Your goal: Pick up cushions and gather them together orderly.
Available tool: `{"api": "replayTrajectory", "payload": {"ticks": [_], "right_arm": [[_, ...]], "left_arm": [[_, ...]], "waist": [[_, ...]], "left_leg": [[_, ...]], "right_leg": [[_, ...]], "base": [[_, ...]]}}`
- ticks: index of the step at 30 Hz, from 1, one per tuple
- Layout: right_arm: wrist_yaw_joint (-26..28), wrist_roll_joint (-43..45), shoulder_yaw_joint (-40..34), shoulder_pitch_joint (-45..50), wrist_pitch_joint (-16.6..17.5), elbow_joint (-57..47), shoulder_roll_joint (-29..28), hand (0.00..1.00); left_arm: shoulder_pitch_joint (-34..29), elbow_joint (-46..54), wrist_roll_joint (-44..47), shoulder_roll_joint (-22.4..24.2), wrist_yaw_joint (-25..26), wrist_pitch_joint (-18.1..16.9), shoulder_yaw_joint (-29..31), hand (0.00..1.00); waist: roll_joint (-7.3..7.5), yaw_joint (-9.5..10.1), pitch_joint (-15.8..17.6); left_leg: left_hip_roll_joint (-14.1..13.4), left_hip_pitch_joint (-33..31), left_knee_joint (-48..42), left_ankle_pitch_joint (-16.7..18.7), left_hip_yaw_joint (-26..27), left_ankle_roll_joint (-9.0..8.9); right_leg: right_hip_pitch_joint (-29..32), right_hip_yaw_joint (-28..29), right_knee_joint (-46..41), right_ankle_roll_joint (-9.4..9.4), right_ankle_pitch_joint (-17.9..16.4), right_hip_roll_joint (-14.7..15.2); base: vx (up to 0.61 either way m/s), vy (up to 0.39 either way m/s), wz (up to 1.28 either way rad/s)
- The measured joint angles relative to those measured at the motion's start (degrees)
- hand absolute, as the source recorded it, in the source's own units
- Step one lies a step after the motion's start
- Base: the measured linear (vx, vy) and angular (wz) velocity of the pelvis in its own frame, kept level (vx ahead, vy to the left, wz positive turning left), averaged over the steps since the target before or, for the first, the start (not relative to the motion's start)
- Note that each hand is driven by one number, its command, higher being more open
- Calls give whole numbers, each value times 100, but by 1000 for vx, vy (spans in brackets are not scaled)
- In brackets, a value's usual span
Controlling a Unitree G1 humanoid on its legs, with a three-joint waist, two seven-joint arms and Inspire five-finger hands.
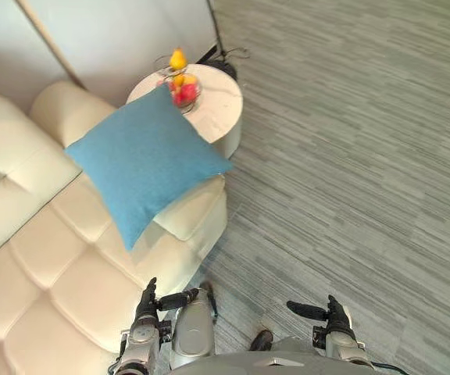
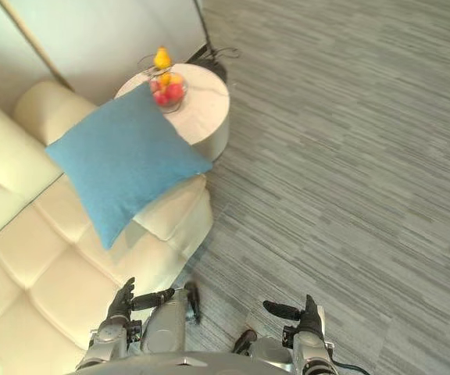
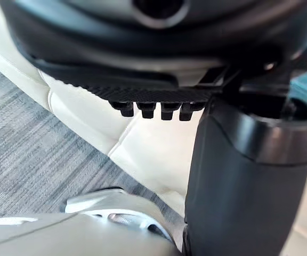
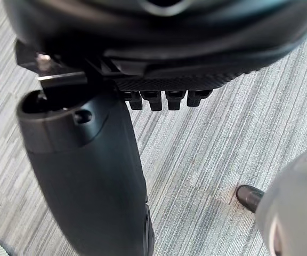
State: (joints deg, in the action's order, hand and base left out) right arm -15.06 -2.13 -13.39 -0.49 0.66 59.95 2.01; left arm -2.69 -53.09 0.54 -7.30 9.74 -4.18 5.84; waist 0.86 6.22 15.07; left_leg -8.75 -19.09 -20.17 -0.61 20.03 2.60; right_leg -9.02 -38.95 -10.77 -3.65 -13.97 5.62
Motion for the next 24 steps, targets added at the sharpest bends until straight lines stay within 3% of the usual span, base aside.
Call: {"api": "replayTrajectory", "payload": {"ticks": [1,3,4,7,8,11,12,14,15,17,18,19,24], "right_arm": [[0,-2,-4,-2,10,-20,-84,100],[1,-5,-7,-7,11,-28,-106,100],[6,-9,-4,-8,15,-18,-93,100],[42,-14,10,21,11,7,-84,100],[88,-15,119,26,6,78,-52,100],[116,-16,194,24,3,105,-44,100],[116,-14,233,15,6,100,-24,100],[116,-12,236,15,9,98,-5,100],[115,-6,231,18,9,82,19,100],[115,-2,212,19,16,35,19,100],[115,-2,213,46,17,20,10,100],[117,-3,207,147,23,-35,21,100],[105,-2,33,285,41,-342,-26,100]], "left_arm": [[-8,-17,1,-63,-3,0,15,100],[-11,-80,0,-88,-12,3,12,100],[-38,-135,0,-68,-13,5,12,100],[-89,-181,-8,-72,-14,29,-4,100],[-98,-192,-8,-83,-9,58,-42,100],[-128,-195,-8,-87,-8,100,-96,100],[-148,-189,-7,-63,1,106,-99,100],[-145,-185,-8,-41,2,107,-103,100],[-127,-154,-8,-12,1,105,-105,100],[-92,-148,-9,8,3,103,-104,100],[-105,-157,-11,-1,1,104,-104,100],[-99,-202,-17,3,-2,103,-110,100],[-195,-214,-107,187,-16,99,-1,100]], "waist": [[181,50,-72],[250,104,-110],[227,118,-125],[216,80,-174],[210,3,-190],[168,-39,-195],[138,-59,-211],[100,-66,-236],[72,-75,-257],[65,-120,-257],[87,-154,-274],[71,-145,-338],[-187,-67,-548]], "left_leg": [[159,9,-37,196,-31,43],[292,142,-194,471,-67,81],[343,306,-281,732,-89,100],[519,577,-331,1002,-257,89],[624,700,-329,1105,-481,115],[723,920,-232,1121,-902,173],[769,1050,-164,1120,-1174,163],[818,1113,-87,1098,-1470,127],[874,1135,-34,1075,-1805,47],[958,1160,-6,1072,-2254,-89],[1018,1174,-36,1102,-2487,-195],[1051,1177,-21,1125,-2704,-283],[636,1109,175,1055,-2823,-574]], "right_leg": [[-48,-7,-33,-19,9,121],[-148,6,-367,-121,-3,338],[-133,32,-1003,-208,-39,570],[173,158,-2566,-290,144,1163],[546,539,-3592,-67,363,1400],[1106,1058,-3937,-160,17,1201],[1401,1414,-3402,-162,-143,895],[1614,1804,-2652,-131,-188,589],[1839,2366,-1942,-137,-179,299],[2003,3102,-1339,-150,-88,51],[1957,3257,-1165,-107,320,11],[1854,3129,-1141,171,511,-4],[1536,2315,-735,262,482,-184]], "base": [[296,100,39],[312,150,29],[259,157,20],[219,153,39],[177,87,77],[219,24,91],[228,-67,100],[186,-125,106],[177,-195,106],[210,-316,131],[177,-340,141],[178,-354,106],[122,-259,71]]}}
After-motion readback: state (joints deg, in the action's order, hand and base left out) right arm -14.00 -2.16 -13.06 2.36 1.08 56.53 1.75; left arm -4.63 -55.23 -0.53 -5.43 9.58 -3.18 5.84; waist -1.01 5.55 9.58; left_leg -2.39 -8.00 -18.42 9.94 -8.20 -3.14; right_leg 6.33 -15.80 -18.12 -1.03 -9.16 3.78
